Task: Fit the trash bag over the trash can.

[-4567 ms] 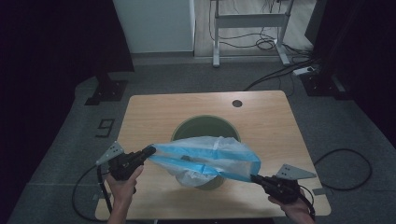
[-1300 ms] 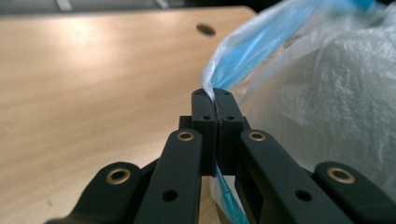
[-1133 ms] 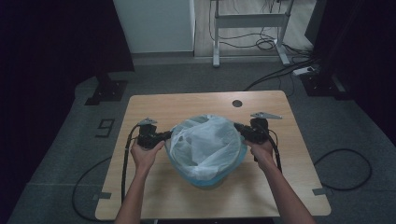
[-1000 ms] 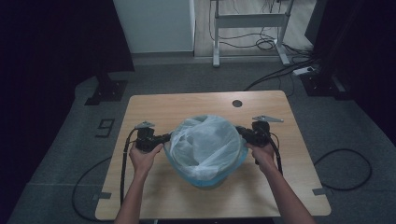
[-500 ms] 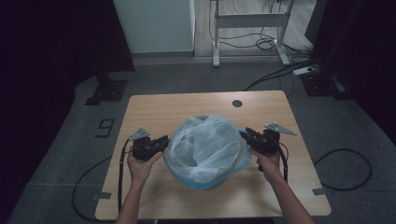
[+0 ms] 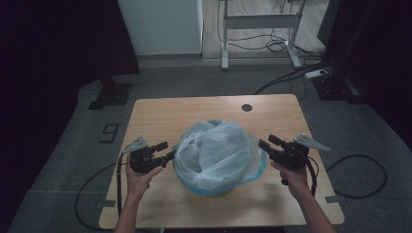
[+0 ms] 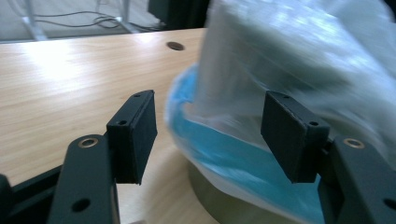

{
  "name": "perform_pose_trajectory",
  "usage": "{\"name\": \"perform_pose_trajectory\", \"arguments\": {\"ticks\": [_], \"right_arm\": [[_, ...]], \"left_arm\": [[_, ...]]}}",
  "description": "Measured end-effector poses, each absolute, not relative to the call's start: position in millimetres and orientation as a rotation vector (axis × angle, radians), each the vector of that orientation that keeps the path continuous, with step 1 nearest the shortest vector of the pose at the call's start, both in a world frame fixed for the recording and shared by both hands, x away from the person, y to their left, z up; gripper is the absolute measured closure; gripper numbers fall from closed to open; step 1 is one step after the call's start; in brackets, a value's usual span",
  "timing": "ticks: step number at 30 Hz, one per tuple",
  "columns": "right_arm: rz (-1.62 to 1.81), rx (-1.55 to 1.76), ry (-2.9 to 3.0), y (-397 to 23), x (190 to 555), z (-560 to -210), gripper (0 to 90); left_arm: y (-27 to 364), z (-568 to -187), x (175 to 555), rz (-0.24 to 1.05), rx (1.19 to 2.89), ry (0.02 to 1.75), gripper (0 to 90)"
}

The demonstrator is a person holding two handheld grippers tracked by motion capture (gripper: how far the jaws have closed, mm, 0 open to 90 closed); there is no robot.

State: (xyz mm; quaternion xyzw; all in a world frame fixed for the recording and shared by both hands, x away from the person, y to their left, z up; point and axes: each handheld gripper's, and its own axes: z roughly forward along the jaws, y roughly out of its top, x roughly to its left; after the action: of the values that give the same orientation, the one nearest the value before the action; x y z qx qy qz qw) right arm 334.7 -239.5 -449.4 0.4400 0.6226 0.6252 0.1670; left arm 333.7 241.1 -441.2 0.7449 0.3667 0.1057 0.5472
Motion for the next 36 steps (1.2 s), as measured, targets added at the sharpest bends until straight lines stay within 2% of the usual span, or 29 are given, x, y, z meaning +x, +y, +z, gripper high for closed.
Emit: {"name": "perform_pose_trajectory", "arguments": {"ticks": [7, 14, 21, 26, 31, 36], "right_arm": [[1.801, 1.184, 1.811, -250, 316, -445, 38.4], [1.819, 1.042, 1.96, -242, 294, -454, 36.5], [1.79, 1.003, 2.059, -226, 303, -460, 36.1], [1.8, 0.922, 2.107, -215, 305, -460, 35.7], [1.822, 0.883, 2.13, -211, 306, -460, 49.2], [1.841, 0.842, 2.15, -209, 306, -461, 60.7]], "left_arm": [[241, -434, 317, 0.236, 1.778, 0.805, 33.8], [245, -434, 300, 0.219, 1.783, 0.766, 32.0], [248, -435, 283, 0.195, 1.789, 0.697, 29.8], [238, -442, 280, 0.149, 1.84, 0.642, 24.6], [229, -447, 282, 0.12, 1.858, 0.604, 24.3], [224, -448, 284, 0.119, 1.869, 0.577, 31.7]]}}
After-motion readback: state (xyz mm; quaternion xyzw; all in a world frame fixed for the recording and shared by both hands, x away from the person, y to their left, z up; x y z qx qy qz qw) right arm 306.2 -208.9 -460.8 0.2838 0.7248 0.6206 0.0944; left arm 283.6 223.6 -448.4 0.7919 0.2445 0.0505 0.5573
